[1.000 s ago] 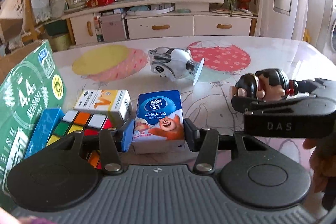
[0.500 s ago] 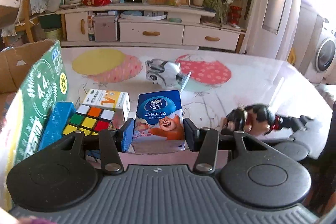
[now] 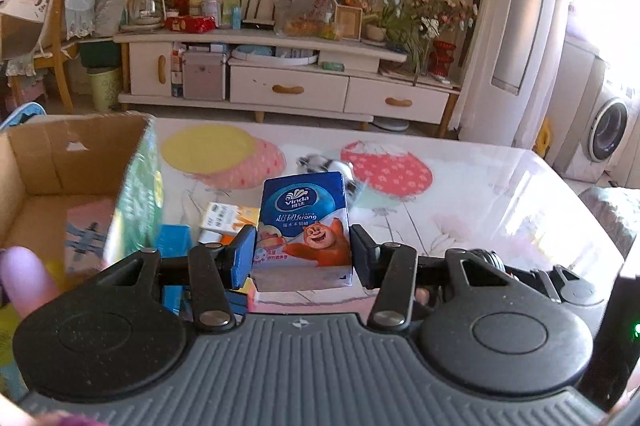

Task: Organize rigid objects
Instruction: 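Carry the tissue box into the cardboard box and open the left gripper while the right gripper carries the doll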

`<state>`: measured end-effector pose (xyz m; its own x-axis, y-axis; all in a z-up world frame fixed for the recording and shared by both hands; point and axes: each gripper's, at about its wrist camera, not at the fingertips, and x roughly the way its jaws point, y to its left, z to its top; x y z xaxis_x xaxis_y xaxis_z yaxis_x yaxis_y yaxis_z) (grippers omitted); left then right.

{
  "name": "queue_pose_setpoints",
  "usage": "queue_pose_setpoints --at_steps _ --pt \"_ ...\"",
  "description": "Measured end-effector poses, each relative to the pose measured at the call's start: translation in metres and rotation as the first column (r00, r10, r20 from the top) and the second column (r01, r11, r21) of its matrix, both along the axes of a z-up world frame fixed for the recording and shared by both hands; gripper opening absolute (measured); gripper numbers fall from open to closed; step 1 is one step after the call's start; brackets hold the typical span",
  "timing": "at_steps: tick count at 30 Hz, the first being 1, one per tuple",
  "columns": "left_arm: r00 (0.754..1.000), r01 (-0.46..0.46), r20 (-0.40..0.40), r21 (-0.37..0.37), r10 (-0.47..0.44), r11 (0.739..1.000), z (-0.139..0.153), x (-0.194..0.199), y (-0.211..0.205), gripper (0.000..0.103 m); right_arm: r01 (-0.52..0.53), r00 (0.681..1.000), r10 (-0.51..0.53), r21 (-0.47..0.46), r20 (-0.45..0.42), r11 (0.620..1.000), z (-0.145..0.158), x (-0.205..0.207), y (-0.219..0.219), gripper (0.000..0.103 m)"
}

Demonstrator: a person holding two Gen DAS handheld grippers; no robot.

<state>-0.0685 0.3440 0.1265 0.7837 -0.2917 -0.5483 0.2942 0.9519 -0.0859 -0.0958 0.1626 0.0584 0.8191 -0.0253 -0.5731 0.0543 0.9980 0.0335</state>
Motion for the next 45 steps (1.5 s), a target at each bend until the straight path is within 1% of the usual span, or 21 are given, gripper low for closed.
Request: queue_pose_setpoints --at_steps 8,15,20,27,30,35,37,40,43,44,45 --pt "0.997 -0.064 0.049 -0.035 0.065 0.997 0.026 -0.003 0.033 0.061 -0.041 0.998 0.042 -0.025 0.055 0.999 0.031 -0.008 0.026 0.100" --pt "0.987 -0.135 0.073 -0.069 0.140 0.988 0.043 -0.005 0.071 0.061 -0.124 0.985 0.130 -0.055 0.110 0.991 0.058 -0.010 0.064 0.100" --pt "0.974 -0.207 0.073 -0.090 0.214 0.974 0.050 0.000 0.101 0.061 -0.195 0.966 0.205 -0.078 0.157 0.978 0.078 -0.006 0.097 0.100" --pt "0.940 -0.328 0.071 -0.072 0.333 0.942 0.051 0.015 0.133 0.061 -0.300 0.929 0.320 -0.128 0.187 0.945 0.095 0.012 0.144 0.100" --pt "0.923 -0.377 0.062 -0.064 0.381 0.924 0.052 0.021 0.147 0.061 -0.345 0.911 0.371 -0.160 0.183 0.925 0.096 0.022 0.163 0.100" --pt "0.899 -0.432 0.063 -0.034 0.433 0.901 0.053 0.031 0.157 0.061 -0.407 0.884 0.443 -0.218 0.150 0.887 0.089 0.037 0.193 0.100" --pt "0.891 -0.449 0.065 -0.021 0.449 0.893 0.052 0.033 0.159 0.061 -0.422 0.878 0.459 -0.237 0.135 0.875 0.086 0.043 0.204 0.100" --pt "0.881 -0.470 0.051 -0.025 0.470 0.882 0.052 0.033 0.164 0.061 -0.441 0.866 0.485 -0.271 0.123 0.856 0.082 0.049 0.215 0.100" --pt "0.869 -0.491 0.055 -0.013 0.491 0.871 0.052 0.034 0.165 0.061 -0.455 0.857 0.502 -0.291 0.113 0.842 0.079 0.054 0.225 0.100" --pt "0.867 -0.495 0.056 -0.011 0.495 0.869 0.052 0.035 0.167 0.058 -0.459 0.854 0.509 -0.300 0.111 0.836 0.078 0.056 0.228 0.100" --pt "0.865 -0.500 0.055 -0.011 0.499 0.866 0.052 0.032 0.164 0.058 -0.465 0.849 0.518 -0.314 0.107 0.828 0.077 0.057 0.231 0.100"
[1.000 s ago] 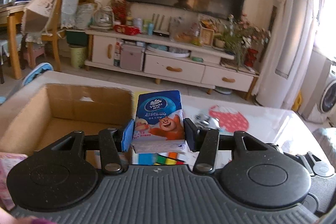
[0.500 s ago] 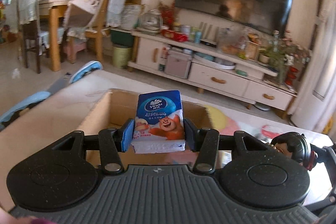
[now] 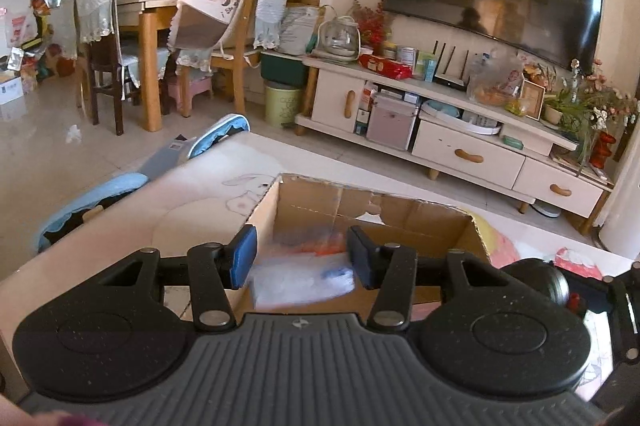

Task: Organize rigid objects
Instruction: 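Carry the tissue box into the cardboard box and open the left gripper while the right gripper carries the doll, then lower the doll into the cardboard box and open the right gripper, then grasp the Rubik's cube with the right gripper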

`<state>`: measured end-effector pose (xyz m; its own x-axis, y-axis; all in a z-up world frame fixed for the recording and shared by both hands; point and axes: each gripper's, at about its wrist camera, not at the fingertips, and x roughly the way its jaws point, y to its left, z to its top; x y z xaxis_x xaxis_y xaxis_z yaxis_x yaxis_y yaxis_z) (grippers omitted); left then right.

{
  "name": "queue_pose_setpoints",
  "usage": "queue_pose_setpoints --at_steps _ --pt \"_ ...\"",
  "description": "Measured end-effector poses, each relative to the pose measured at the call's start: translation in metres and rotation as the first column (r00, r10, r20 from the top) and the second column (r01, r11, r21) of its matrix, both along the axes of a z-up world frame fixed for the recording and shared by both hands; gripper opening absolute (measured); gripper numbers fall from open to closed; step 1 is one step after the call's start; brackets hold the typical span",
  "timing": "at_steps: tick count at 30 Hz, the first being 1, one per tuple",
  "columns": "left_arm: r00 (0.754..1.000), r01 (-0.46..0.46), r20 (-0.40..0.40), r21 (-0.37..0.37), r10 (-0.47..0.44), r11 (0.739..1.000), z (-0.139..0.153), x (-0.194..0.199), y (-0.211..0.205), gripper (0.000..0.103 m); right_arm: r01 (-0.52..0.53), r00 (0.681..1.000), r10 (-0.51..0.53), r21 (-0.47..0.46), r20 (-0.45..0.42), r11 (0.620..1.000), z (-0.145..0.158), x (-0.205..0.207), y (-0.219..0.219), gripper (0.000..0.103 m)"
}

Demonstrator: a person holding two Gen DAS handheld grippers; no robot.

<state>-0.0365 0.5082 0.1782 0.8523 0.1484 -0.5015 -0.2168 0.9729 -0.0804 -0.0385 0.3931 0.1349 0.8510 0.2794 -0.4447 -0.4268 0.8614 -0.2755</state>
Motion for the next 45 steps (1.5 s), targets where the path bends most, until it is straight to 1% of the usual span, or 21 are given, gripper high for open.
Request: queue_pose_setpoints --at_steps 1,3,5,6,8,10,13,20,27,31,39,43,45 --pt "1.000 -0.005 -0.001 -0.002 0.005 1.000 0.001 0.000 0.001 0.059 -0.010 1.000 0.010 -0.011 0.003 1.000 -0.001 0.002 0.003 0.100" --pt "1.000 -0.010 0.001 -0.001 0.010 1.000 0.001 0.000 0.001 0.064 -0.020 1.000 0.021 -0.032 0.013 0.999 -0.005 0.003 0.009 0.101" --pt "1.000 -0.015 0.005 0.007 0.015 1.000 0.001 -0.001 0.000 0.076 -0.028 1.000 0.028 -0.042 0.004 0.999 -0.007 0.005 0.011 0.100" --pt "1.000 -0.019 0.008 0.012 0.019 1.000 0.001 -0.002 0.000 0.079 -0.031 1.000 0.031 -0.041 0.006 0.999 -0.008 0.005 0.012 0.101" --pt "1.000 -0.022 0.016 0.025 0.021 0.999 0.002 -0.004 -0.002 0.086 -0.038 0.998 0.039 -0.044 0.039 0.998 -0.008 0.001 0.011 0.102" --pt "0.999 -0.025 0.025 0.042 0.024 0.999 0.003 -0.005 -0.004 0.092 -0.043 0.997 0.045 -0.042 0.056 0.998 -0.007 -0.004 0.011 0.102" --pt "0.999 -0.025 0.028 0.054 0.024 0.998 0.003 -0.004 -0.005 0.097 -0.039 0.997 0.041 -0.028 0.071 0.999 -0.004 -0.008 0.009 0.102" --pt "0.999 -0.015 0.035 0.066 0.013 0.998 0.004 -0.004 -0.005 0.098 0.008 0.995 -0.011 0.027 0.095 1.000 0.005 -0.019 -0.005 0.102" --pt "0.999 0.008 0.042 0.087 -0.012 0.996 0.003 -0.006 -0.010 0.101 0.097 0.992 -0.104 0.094 0.075 0.991 0.002 -0.027 -0.029 0.102" --pt "0.999 0.026 0.040 0.090 -0.030 0.996 0.003 -0.007 -0.010 0.102 0.145 0.986 -0.154 0.115 0.067 0.983 -0.003 -0.031 -0.044 0.102" --pt "0.997 0.063 0.037 0.066 -0.066 0.996 0.003 -0.009 -0.002 0.103 0.218 0.975 -0.222 0.136 0.012 0.966 -0.024 -0.038 -0.072 0.102" --pt "0.996 0.078 0.034 0.052 -0.080 0.996 0.003 -0.011 0.000 0.103 0.232 0.973 -0.232 0.116 -0.019 0.966 -0.042 -0.038 -0.080 0.102" --pt "0.996 0.083 0.032 0.048 -0.085 0.995 0.004 -0.010 0.000 0.103 0.218 0.976 -0.216 0.095 -0.025 0.971 -0.051 -0.036 -0.082 0.102"
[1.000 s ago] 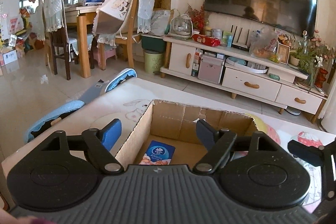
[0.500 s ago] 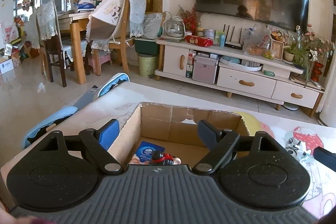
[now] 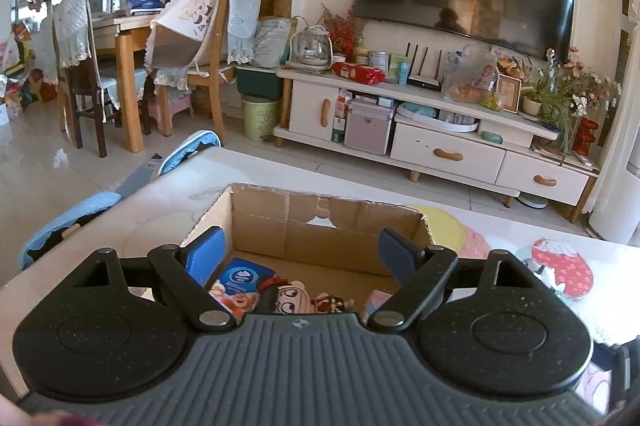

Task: Organize rigid objects
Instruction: 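Grasp the Rubik's cube with the right gripper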

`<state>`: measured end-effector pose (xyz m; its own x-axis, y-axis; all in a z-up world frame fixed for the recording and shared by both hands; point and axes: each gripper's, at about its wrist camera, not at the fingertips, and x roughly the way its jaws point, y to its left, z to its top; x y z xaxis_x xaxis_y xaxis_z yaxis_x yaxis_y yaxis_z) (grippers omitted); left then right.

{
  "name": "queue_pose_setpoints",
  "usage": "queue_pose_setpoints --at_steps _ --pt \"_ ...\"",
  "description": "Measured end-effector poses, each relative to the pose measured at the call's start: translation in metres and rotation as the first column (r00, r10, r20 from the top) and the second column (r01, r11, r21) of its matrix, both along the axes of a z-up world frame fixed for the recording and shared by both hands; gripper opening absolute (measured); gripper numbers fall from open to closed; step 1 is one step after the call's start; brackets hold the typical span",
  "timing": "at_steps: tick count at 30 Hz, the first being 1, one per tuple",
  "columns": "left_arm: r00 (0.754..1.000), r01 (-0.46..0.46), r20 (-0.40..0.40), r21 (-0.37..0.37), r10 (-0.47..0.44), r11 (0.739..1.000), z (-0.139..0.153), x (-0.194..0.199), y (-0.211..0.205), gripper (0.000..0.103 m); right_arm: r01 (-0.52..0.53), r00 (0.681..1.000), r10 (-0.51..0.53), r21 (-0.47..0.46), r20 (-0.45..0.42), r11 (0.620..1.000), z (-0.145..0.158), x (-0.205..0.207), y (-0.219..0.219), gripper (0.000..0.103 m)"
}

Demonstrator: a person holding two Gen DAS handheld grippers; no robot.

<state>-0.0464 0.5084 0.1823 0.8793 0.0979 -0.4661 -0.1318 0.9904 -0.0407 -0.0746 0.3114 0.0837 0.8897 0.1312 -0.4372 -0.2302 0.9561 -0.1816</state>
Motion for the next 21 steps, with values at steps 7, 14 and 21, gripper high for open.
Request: queue_pose_setpoints --at_steps 7,14,21 --pt "0.999 0.035 -0.005 -0.009 -0.035 0.999 0.000 -0.001 -0.002 0.103 -0.039 0.998 0.039 -0.004 -0.053 0.999 -0.020 0.020 -0.008 0.087" --pt "0.997 0.078 -0.002 0.004 -0.078 0.997 -0.001 0.001 -0.006 0.103 -0.089 0.993 0.089 0.011 -0.075 0.996 -0.030 0.036 -0.015 0.083" --pt "0.994 0.106 -0.007 0.011 -0.106 0.994 -0.004 -0.001 -0.006 0.103 -0.159 0.980 0.164 0.054 -0.111 0.986 -0.039 0.048 -0.014 0.069"
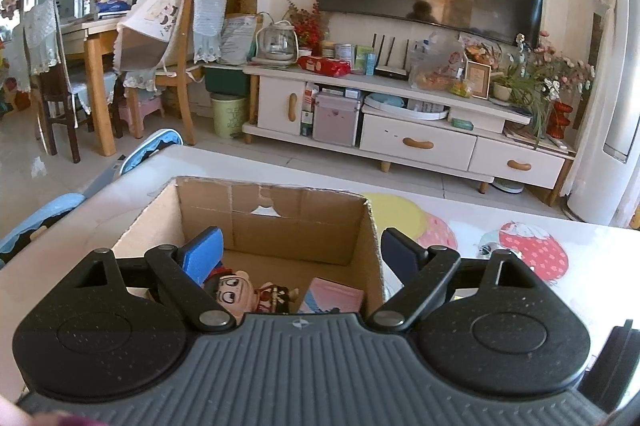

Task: Organize rigid objects
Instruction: 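Grasp the Rubik's cube with the right gripper, then move the left gripper onto the white robot toy and grasp it while the right gripper holds the cube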

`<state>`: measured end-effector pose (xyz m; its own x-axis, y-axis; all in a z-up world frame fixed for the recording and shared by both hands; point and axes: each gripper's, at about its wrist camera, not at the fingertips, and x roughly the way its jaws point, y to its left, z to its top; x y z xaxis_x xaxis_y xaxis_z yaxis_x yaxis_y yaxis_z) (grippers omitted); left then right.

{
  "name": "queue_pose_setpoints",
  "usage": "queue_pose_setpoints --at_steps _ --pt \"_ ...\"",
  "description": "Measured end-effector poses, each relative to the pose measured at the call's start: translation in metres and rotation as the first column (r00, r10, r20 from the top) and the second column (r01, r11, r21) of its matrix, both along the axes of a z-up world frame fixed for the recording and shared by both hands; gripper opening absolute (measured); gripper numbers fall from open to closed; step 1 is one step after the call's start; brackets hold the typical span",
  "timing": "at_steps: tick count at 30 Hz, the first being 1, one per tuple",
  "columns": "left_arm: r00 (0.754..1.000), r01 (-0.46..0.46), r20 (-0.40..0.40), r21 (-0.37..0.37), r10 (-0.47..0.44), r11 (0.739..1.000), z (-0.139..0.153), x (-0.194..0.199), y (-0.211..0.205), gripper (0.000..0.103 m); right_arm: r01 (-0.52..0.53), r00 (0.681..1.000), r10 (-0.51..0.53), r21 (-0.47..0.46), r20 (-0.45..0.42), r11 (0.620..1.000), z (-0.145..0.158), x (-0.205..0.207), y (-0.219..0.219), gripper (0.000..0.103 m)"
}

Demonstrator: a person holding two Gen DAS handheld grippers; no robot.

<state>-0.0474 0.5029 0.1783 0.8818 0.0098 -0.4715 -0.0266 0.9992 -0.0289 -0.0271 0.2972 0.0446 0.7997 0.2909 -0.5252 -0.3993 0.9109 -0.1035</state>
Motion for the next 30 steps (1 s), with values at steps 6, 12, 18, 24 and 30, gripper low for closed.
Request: queue_pose_setpoints --at_steps 6,12,18,24,30 --pt "1.000 0.029 0.006 0.009 -0.029 1.000 -0.001 0.003 -0.004 0.103 0.016 1.000 -0.016 0.062 0.003 0.998 0.000 -0.005 -0.006 0.060" --pt "0.997 0.082 0.009 0.021 -0.082 0.996 -0.004 0.005 -0.016 0.103 0.073 0.997 -0.073 0.059 -0.003 0.996 0.002 -0.016 -0.022 0.059" --pt "0.987 0.163 0.010 0.016 -0.163 0.987 -0.009 0.008 -0.030 0.103 0.155 0.988 -0.155 0.044 -0.010 0.987 0.004 -0.032 -0.061 0.059" --pt "0.968 0.252 0.003 0.035 -0.252 0.967 -0.022 0.014 -0.056 0.103 0.305 0.952 -0.304 0.056 -0.018 0.951 0.001 -0.038 -0.119 0.059" --pt "0.919 0.395 -0.020 0.079 -0.395 0.915 -0.045 0.021 -0.092 0.103 0.442 0.897 -0.442 0.050 -0.006 0.896 -0.002 -0.034 -0.170 0.059"
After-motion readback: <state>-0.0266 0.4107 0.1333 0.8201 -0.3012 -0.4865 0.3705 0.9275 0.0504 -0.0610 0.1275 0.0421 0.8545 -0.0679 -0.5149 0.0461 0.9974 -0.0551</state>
